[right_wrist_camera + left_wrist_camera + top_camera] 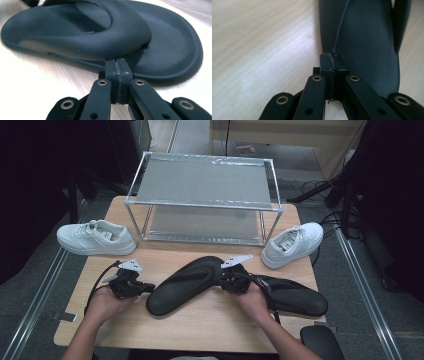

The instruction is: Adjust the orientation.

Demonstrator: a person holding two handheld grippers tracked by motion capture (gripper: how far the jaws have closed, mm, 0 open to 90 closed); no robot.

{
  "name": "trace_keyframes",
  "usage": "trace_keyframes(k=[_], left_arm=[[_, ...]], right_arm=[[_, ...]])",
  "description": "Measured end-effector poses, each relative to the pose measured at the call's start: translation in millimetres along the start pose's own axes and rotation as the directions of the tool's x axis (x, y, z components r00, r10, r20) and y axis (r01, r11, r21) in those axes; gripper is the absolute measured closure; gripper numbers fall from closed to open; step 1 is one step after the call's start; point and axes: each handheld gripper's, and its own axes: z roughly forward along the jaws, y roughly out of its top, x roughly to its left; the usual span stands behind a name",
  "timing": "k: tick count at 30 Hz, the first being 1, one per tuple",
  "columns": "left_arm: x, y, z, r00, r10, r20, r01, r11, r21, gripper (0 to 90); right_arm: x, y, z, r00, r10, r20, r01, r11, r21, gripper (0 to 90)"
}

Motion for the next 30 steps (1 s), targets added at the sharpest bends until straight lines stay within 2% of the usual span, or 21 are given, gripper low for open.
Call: trace_keyframes(k=[7, 11, 14, 17, 19, 22, 30], left_arm=[[-19.4, -3.9, 2.6, 0.9995, 0.01, 0.03, -0.011, 0.9995, 0.029, 90.0], [-24.7, -2.9, 3.0, 0.9991, 0.017, 0.039, -0.018, 0.9994, 0.029, 90.0], [-23.1, 0.0, 0.8, 0.9995, 0.017, 0.026, -0.017, 0.9998, -0.008, 90.0], [-19.9, 1.9, -1.6, 0.9999, 0.014, 0.002, -0.014, 0.9994, -0.032, 90.0], [-18.3, 3.2, -0.7, 0.9997, 0.02, -0.012, -0.02, 0.9993, -0.031, 90.0], [-15.6, 6.3, 2.4, 0.9997, 0.02, -0.012, -0.02, 0.9993, -0.033, 90.0], [-8.4, 19.6, 15.4, 0.9993, 0.037, 0.002, -0.037, 0.9989, -0.028, 89.8]], right_arm=[[-9.5, 9.0, 4.0, 0.9998, 0.017, 0.007, -0.017, 1.0, 0.016, 90.0], [-11.0, 10.0, 3.3, 0.9997, 0.022, 0.014, -0.022, 1.0, 0.018, 90.0], [-10.2, 10.9, -1.5, 0.9994, 0.029, 0.022, -0.029, 1.0, 0.009, 90.0], [-8.6, 12.5, -9.1, 0.9995, 0.024, 0.022, -0.024, 0.999, -0.025, 90.0], [-6.4, 13.3, -14.2, 0.9993, 0.038, -0.004, -0.038, 0.998, -0.057, 90.0], [-0.2, 12.5, -17.7, 0.9996, 0.027, -0.009, -0.028, 0.997, -0.076, 90.0], [23.1, 2.9, -10.8, 0.9992, -0.015, -0.037, 0.012, 0.998, -0.06, 90.0]])
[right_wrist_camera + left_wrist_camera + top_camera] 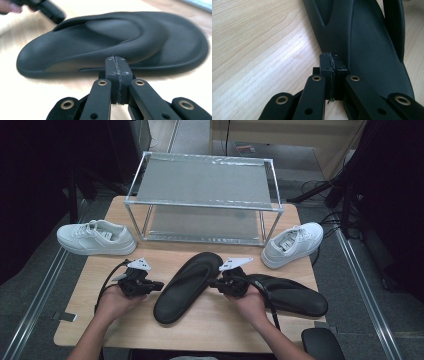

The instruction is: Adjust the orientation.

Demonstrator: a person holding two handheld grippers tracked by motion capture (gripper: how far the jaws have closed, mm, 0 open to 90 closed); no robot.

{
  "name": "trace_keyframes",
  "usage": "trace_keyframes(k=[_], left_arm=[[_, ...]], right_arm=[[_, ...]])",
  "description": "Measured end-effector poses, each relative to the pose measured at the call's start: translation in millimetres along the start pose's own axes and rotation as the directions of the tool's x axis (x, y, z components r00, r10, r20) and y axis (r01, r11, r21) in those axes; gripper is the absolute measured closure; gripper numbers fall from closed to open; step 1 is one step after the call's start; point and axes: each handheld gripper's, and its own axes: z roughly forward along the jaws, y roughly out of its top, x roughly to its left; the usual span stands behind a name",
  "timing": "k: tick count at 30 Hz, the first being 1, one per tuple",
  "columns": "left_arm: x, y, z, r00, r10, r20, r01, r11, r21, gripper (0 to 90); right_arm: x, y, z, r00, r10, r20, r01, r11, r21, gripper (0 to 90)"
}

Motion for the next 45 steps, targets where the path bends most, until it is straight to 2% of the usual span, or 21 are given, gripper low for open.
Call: trace_keyframes(k=[6, 9, 11, 13, 16, 24, 29, 31, 40, 42, 44, 45], left_arm=[[4.4, 6.5, 7.6, 1.0, 0.005, 0.007, -0.005, 1.0, 0.009, 89.5], [7.2, 8.3, 11.3, 0.9998, -0.004, 0.019, 0.004, 0.9999, 0.012, 90.0], [10.2, 8.7, 11.6, 0.9994, -0.015, 0.032, 0.015, 0.9998, 0.014, 89.9], [11.3, 8.4, 11.3, 0.9992, -0.011, 0.039, 0.01, 0.9998, 0.016, 90.0], [9.9, 7.8, 11.4, 0.9996, -0.002, 0.028, 0.001, 0.9996, 0.027, 90.0], [6.3, 1.2, 10.0, 0.9954, -0.053, 0.081, 0.051, 0.9984, 0.025, 90.0], [0.3, 1.8, 11.1, 0.9955, -0.033, 0.089, 0.03, 0.9987, 0.041, 90.0], [-1.8, 2.0, 11.8, 0.9955, -0.031, 0.089, 0.027, 0.9987, 0.043, 90.0], [-8.3, 2.2, 13.3, 0.9941, -0.02, 0.106, 0.014, 0.9984, 0.055, 89.7], [-7.0, 2.1, 13.1, 0.9928, -0.032, 0.116, 0.025, 0.9981, 0.056, 86.0], [-3.2, 2.7, 12.3, 0.9895, -0.063, 0.13, 0.057, 0.9971, 0.05, 76.5], [-1.6, 3.0, 11.1, 0.9893, -0.071, 0.128, 0.066, 0.997, 0.041, 74.5]], right_arm=[[18.7, -6.9, 9.0, 0.9992, -0.035, -0.02, 0.036, 0.999, 0.021, 90.0], [21.5, -6.3, 12.6, 0.9989, -0.045, -0.018, 0.045, 0.999, 0.016, 90.0], [19.8, -4.7, 14.1, 0.9989, -0.038, -0.026, 0.039, 0.999, 0.015, 90.0], [17.1, -2.5, 15.0, 0.9984, -0.053, -0.018, 0.054, 0.998, 0.019, 90.0], [15.7, -0.1, 16.2, 0.9982, -0.056, -0.023, 0.056, 0.998, 0.022, 90.0], [11.1, 5.3, 18.6, 0.9972, -0.073, -0.015, 0.073, 0.997, 0.036, 90.0], [3.7, 8.3, 19.2, 0.999, -0.042, -0.016, 0.043, 0.998, 0.04, 90.0], [1.0, 11.1, 19.2, 0.9998, -0.009, -0.018, 0.01, 0.999, 0.052, 90.0], [-6.8, 18.2, 23.6, 1.0, -0.004, -0.002, 0.004, 0.999, 0.053, 90.0], [-8.8, 18.1, 23.1, 1.0, 0.0, -0.004, 0.0, 0.999, 0.051, 89.5], [-11.2, 17.4, 21.6, 1.0, -0.003, 0.0, 0.003, 0.999, 0.044, 86.0], [-12.9, 17.1, 20.0, 1.0, 0.007, -0.004, -0.007, 0.999, 0.036, 83.8]])
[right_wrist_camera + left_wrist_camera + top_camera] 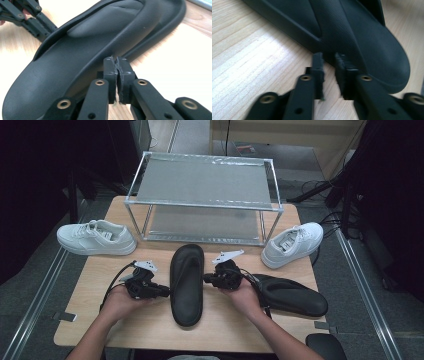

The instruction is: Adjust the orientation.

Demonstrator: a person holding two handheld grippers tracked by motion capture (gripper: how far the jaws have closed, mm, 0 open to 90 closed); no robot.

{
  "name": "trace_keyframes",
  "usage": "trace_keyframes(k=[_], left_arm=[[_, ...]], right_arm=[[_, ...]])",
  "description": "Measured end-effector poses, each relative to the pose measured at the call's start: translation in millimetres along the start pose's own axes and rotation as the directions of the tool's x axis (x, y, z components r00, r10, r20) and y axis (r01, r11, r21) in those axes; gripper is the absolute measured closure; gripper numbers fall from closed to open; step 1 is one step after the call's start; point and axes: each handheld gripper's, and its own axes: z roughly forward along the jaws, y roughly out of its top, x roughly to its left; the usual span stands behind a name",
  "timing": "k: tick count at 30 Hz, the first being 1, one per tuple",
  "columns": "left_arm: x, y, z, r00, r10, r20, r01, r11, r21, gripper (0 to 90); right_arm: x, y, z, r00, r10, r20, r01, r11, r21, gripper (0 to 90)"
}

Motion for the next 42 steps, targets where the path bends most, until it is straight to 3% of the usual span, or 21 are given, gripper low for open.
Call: trace_keyframes(k=[3, 5, 8, 12, 14, 17, 22, 27, 32, 34, 42], left_arm=[[0.4, 0.3, -7.3, 0.9999, -0.005, -0.011, 0.005, 0.9987, -0.05, 67.3], [-0.8, 1.0, -12.0, 0.9994, 0.011, -0.033, -0.013, 0.9974, -0.071, 61.0], [-2.7, 2.1, -15.2, 0.9969, 0.039, -0.068, -0.046, 0.9946, -0.094, 52.1], [-4.8, 3.7, -14.2, 0.9963, 0.039, -0.077, -0.046, 0.9956, -0.082, 43.3], [-7.3, 3.6, -14.0, 0.995, 0.055, -0.084, -0.061, 0.9952, -0.076, 41.1], [-10.8, 3.1, -15.7, 0.9954, 0.062, -0.072, -0.069, 0.9936, -0.09, 40.3], [-13.3, 3.8, -14.4, 0.9942, 0.075, -0.077, -0.081, 0.9935, -0.08, 39.2], [-13.2, 5.9, -13.2, 0.9942, 0.077, -0.076, -0.083, 0.9938, -0.075, 38.7], [-10.6, 7.4, -12.5, 0.9954, 0.063, -0.072, -0.069, 0.9943, -0.082, 38.4], [-10.1, 7.9, -13.4, 0.9949, 0.067, -0.075, -0.074, 0.9931, -0.091, 38.4], [-11.0, 11.0, -12.6, 0.9924, 0.086, -0.088, -0.095, 0.9904, -0.101, 38.4]], right_arm=[[-4.7, -1.6, -6.0, 1.0, 0.006, -0.006, -0.006, 1.0, -0.029, 75.0], [-6.6, -2.9, -9.9, 0.9997, 0.01, -0.023, -0.011, 0.999, -0.044, 67.3], [-7.4, -5.8, -15.8, 0.9988, 0.008, -0.047, -0.011, 0.998, -0.063, 62.9], [-6.4, -9.8, -23.3, 0.9964, -0.013, -0.084, 0.006, 0.997, -0.083, 53.8], [-5.3, -9.8, -28.4, 0.9983, -0.001, -0.058, -0.002, 0.998, -0.058, 47.9], [-5.1, -11.6, -43.9, 0.9975, 0.012, -0.07, -0.019, 0.995, -0.1, 46.0], [-4.9, -19.1, -63.2, 0.996, -0.072, -0.054, 0.064, 0.989, -0.134, 44.9], [-7.6, -31.1, -75.8, 0.9963, -0.066, -0.056, 0.058, 0.989, -0.138, 45.6], [-6.8, -41.2, -88.7, 0.995, -0.094, -0.035, 0.088, 0.986, -0.138, 44.6], [-7.1, -45.0, -94.0, 0.9951, -0.098, -0.013, 0.095, 0.985, -0.143, 45.0], [-10.8, -55.9, -109.1, 0.9966, -0.082, 0.002, 0.081, 0.984, -0.157, 45.1]])
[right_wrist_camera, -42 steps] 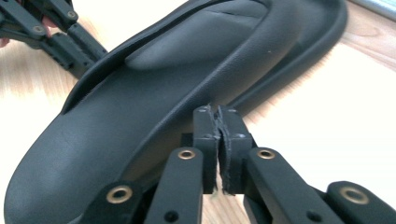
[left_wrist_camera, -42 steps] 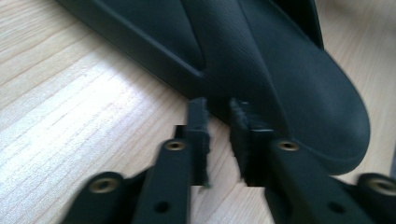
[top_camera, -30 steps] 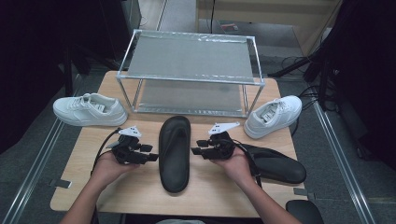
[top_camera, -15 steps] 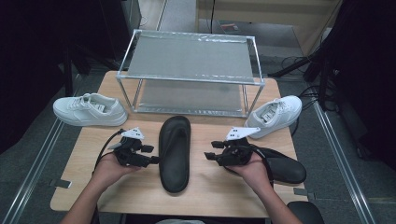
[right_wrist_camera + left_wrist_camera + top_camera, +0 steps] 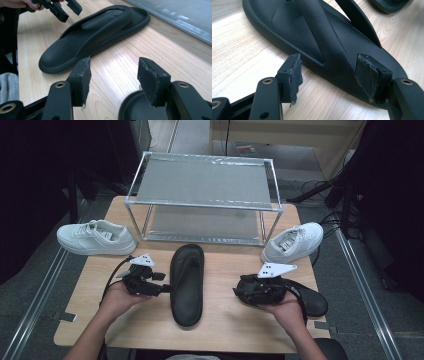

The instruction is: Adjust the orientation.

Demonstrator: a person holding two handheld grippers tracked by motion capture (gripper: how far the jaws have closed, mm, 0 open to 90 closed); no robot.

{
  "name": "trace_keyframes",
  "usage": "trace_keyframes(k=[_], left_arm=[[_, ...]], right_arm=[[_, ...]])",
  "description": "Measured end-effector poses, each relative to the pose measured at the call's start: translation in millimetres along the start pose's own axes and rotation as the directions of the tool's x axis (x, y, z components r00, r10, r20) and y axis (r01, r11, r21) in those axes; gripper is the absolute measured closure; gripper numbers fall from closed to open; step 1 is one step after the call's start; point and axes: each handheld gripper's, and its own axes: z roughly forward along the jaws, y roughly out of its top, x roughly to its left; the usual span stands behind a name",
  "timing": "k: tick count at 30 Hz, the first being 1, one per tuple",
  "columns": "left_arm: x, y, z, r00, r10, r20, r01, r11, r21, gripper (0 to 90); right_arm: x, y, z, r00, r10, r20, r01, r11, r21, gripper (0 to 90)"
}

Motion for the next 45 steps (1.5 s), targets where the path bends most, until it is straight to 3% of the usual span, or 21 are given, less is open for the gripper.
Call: trace_keyframes(k=[12, 29, 33, 36, 39, 42, 45], left_arm=[[0.8, 8.5, 3.9, 0.9999, 0.01, 0.007, -0.01, 1.0, 0.002, 38.4], [2.3, 22.0, 14.1, 0.9991, 0.025, 0.034, -0.025, 0.9997, 0.005, 39.6], [5.4, 22.8, 13.7, 0.9994, 0.015, 0.032, -0.015, 0.9999, 0.0, 39.8], [7.2, 23.5, 12.7, 0.9996, 0.007, 0.028, -0.007, 0.9999, -0.01, 40.3], [8.7, 24.6, 13.1, 0.9996, 0.004, 0.027, -0.004, 1.0, -0.008, 40.5], [8.0, 26.0, 14.0, 0.9996, 0.006, 0.029, -0.006, 1.0, -0.004, 40.5], [7.3, 26.1, 14.9, 0.9996, 0.015, 0.025, -0.015, 0.9999, -0.002, 40.4]], right_arm=[[-7.2, -15.0, -25.0, 0.998, 0.032, 0.055, -0.032, 0.999, -0.001, 45.7], [-19.7, -44.0, -61.6, 0.9881, 0.069, 0.137, -0.068, 0.998, -0.014, 45.6], [-24.8, -52.8, -65.3, 0.9903, 0.059, 0.126, -0.059, 0.998, -0.004, 45.7], [-31.6, -59.0, -67.5, 0.9961, 0.027, 0.084, -0.025, 0.999, -0.019, 45.5], [-39.4, -65.5, -68.7, 0.9965, 0.053, 0.064, -0.053, 0.999, 0.005, 47.7], [-42.3, -67.5, -69.5, 0.9944, 0.07, 0.079, -0.071, 0.997, 0.011, 49.1], [-41.3, -68.0, -68.8, 0.9952, 0.062, 0.075, -0.064, 0.998, 0.019, 50.5]])
